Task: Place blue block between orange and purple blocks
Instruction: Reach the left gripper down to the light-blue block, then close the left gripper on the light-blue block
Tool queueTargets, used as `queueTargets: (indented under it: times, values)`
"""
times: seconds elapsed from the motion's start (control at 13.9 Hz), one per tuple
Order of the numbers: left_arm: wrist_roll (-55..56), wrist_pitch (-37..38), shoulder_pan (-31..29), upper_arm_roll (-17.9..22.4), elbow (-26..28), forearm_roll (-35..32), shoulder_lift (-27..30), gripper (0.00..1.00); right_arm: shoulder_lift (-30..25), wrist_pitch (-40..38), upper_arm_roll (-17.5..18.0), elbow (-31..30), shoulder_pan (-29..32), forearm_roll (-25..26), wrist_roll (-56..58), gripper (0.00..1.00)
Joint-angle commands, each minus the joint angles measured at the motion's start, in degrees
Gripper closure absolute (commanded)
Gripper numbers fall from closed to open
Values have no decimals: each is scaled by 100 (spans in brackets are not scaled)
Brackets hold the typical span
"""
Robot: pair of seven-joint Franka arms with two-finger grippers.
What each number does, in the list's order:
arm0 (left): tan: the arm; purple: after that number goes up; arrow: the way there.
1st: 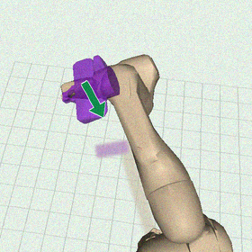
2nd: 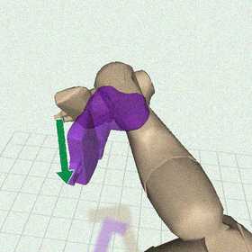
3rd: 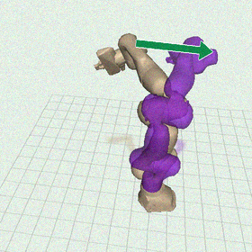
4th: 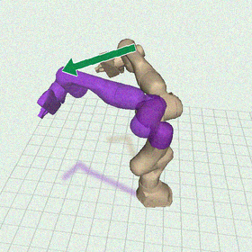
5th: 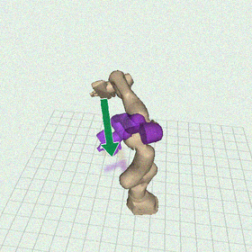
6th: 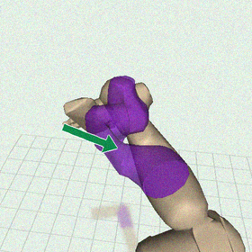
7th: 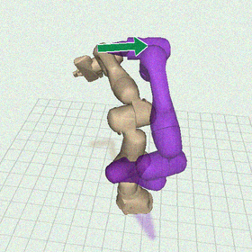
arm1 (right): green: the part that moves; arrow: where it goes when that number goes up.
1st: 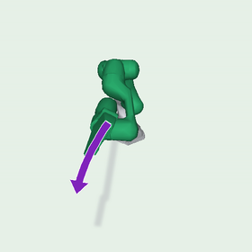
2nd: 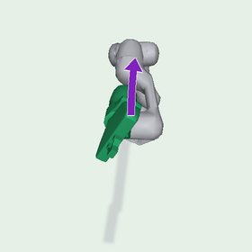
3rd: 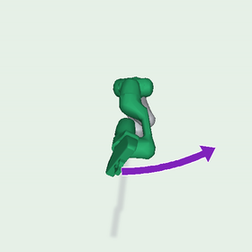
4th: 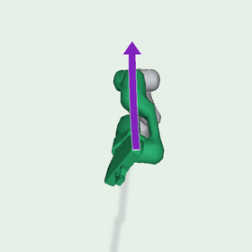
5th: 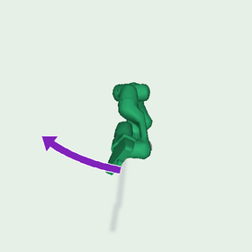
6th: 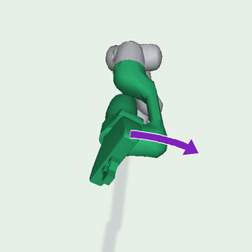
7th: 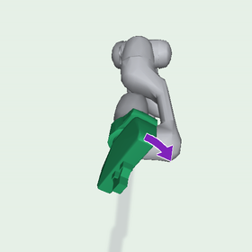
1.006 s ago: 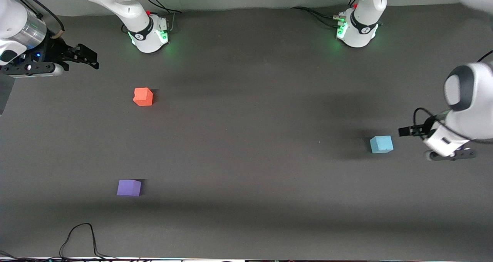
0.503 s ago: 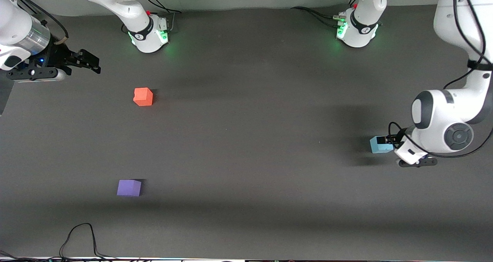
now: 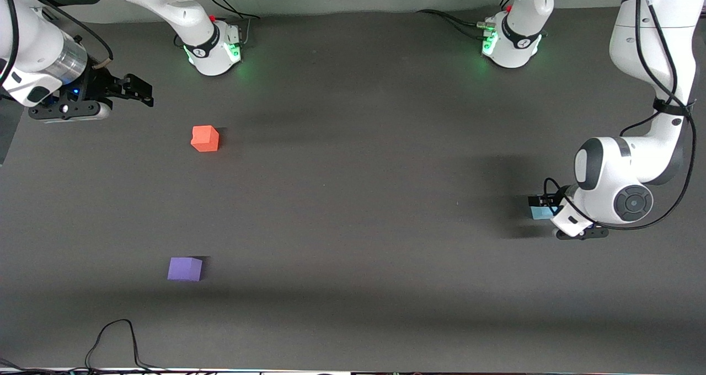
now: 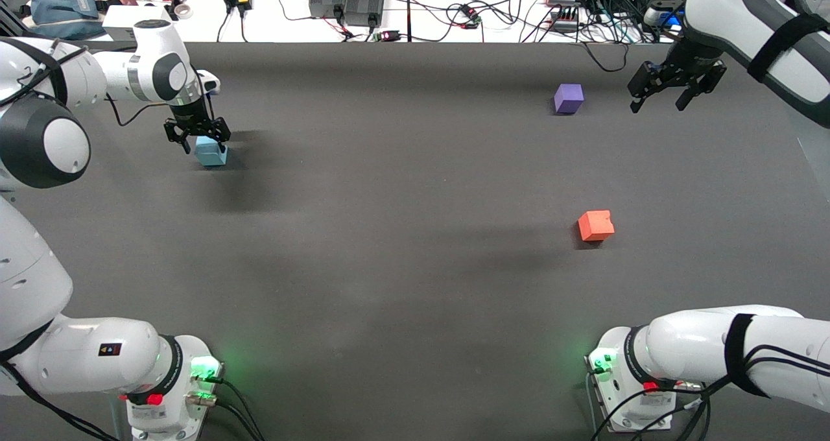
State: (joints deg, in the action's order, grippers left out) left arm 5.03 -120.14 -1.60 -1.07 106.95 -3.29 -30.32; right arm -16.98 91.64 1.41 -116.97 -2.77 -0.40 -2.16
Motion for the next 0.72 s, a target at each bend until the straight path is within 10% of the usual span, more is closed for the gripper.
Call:
queueTargets:
  times: [0.0, 0.29, 0.65]
  values:
    - [103, -62, 64, 45, 45, 4, 17, 2, -324, -120, -70, -80, -21, -65, 137, 0]
    - [24, -79, 37, 45, 45, 4, 9, 50, -210, 29, -35, -71, -118, -56, 155, 0]
    - [24, 17, 64, 45, -7, 4, 61, 54, -306, -68, -105, -54, -136, -65, 146, 0]
